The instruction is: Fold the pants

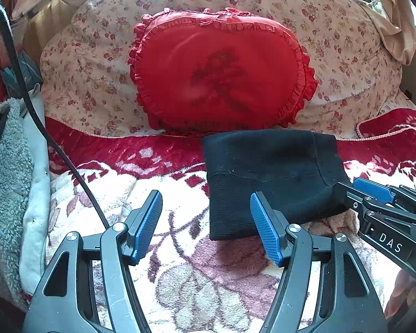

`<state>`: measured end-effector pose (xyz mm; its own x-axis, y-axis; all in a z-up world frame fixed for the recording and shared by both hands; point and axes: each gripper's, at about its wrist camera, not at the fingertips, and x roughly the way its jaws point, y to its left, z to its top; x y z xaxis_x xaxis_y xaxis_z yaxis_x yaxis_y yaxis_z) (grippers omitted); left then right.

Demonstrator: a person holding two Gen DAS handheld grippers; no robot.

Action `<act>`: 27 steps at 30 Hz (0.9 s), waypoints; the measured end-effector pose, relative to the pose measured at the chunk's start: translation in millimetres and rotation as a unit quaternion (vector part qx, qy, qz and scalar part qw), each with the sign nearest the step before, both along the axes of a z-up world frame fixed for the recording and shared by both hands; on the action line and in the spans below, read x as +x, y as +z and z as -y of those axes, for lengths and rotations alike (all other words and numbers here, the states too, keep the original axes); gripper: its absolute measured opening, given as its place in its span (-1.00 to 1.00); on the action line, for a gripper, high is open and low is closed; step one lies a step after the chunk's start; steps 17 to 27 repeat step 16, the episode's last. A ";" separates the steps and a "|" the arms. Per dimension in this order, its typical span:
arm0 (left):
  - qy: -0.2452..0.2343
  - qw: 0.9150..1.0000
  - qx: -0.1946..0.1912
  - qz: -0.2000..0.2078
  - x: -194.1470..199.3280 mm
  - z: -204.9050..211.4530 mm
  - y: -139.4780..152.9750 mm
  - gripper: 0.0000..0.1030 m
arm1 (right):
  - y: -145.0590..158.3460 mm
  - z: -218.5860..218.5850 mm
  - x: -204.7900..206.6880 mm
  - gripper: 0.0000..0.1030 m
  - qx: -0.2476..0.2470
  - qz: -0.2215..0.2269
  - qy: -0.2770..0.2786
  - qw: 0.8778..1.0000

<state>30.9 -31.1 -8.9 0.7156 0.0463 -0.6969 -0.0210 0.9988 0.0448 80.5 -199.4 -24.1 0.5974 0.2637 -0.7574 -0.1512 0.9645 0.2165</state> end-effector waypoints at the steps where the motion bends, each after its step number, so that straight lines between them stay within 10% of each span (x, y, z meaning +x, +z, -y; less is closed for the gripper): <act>1: 0.000 1.000 0.001 0.000 -0.2 0.4 -0.2 0.28 | -0.3 -0.5 -0.1 -0.23 -0.001 -0.001 0.000 1.000; 27: 0.002 1.000 0.000 0.014 -6.1 -2.3 1.0 0.28 | -1.4 1.8 -0.8 -0.21 0.002 -0.005 0.001 1.000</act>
